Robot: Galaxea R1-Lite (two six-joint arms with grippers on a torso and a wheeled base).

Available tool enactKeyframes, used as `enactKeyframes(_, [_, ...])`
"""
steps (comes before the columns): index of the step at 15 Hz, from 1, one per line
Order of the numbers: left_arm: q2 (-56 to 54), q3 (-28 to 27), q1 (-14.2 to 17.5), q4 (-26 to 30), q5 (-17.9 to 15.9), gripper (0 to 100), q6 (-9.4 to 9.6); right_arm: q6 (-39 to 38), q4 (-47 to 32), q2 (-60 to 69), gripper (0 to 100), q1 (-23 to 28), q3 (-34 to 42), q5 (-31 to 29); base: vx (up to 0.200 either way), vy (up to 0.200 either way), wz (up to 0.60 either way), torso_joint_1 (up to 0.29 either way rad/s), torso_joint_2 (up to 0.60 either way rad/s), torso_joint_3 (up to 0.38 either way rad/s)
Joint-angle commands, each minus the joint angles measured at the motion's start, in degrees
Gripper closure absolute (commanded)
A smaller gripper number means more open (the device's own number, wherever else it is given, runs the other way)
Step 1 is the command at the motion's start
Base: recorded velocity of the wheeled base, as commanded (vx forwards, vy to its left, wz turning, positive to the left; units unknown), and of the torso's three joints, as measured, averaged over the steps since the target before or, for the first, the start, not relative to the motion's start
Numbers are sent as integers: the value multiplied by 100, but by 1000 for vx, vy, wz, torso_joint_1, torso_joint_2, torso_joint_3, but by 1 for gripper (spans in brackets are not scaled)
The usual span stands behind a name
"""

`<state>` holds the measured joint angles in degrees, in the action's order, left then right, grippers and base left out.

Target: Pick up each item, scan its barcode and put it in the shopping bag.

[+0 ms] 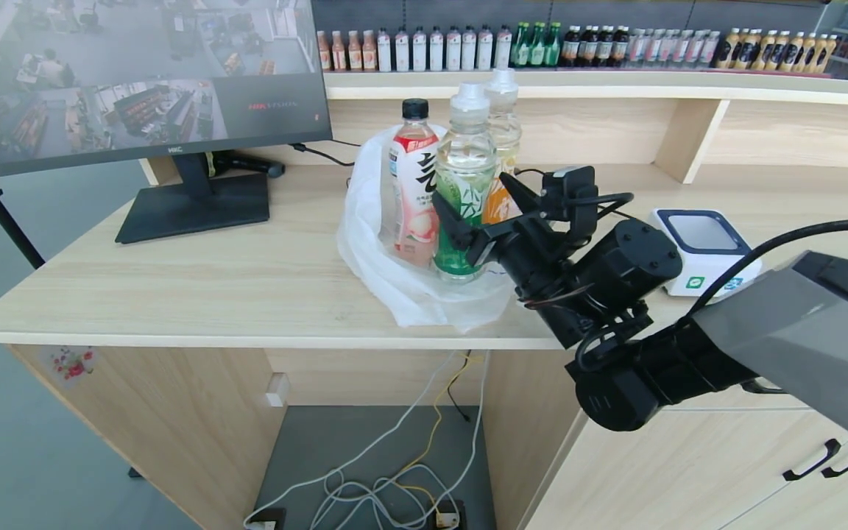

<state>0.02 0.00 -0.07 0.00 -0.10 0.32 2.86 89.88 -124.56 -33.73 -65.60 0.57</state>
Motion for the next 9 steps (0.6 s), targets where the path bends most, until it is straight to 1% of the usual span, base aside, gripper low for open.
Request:
enactKeyframes(1, [-2,0,-1,0,1,0,3,4,12,705,0,-37,363,4,0,0,0,0,0,0])
enactKeyframes(3, [-2,0,-1,0,1,0,3,48,12,1382,0,-116,768,4,0,0,0,0,0,0])
enactKeyframes(5, [-2,0,-1,0,1,0,3,223,12,2367,0,-424,1260,-5,0,0,0,0,0,0])
enactKeyframes(7, [-2,0,7,0,1,0,3,294,12,3131,0,-441,1884,-5,0,0,0,0,0,0])
enactKeyframes(8, [-2,0,-1,0,1,0,3,294,12,3825,0,-433,2552,-5,0,0,0,0,0,0])
enactKeyframes(9, [-2,0,-1,0,1,0,12,294,12,4291,0,-433,3009,-5,0,0,0,0,0,0])
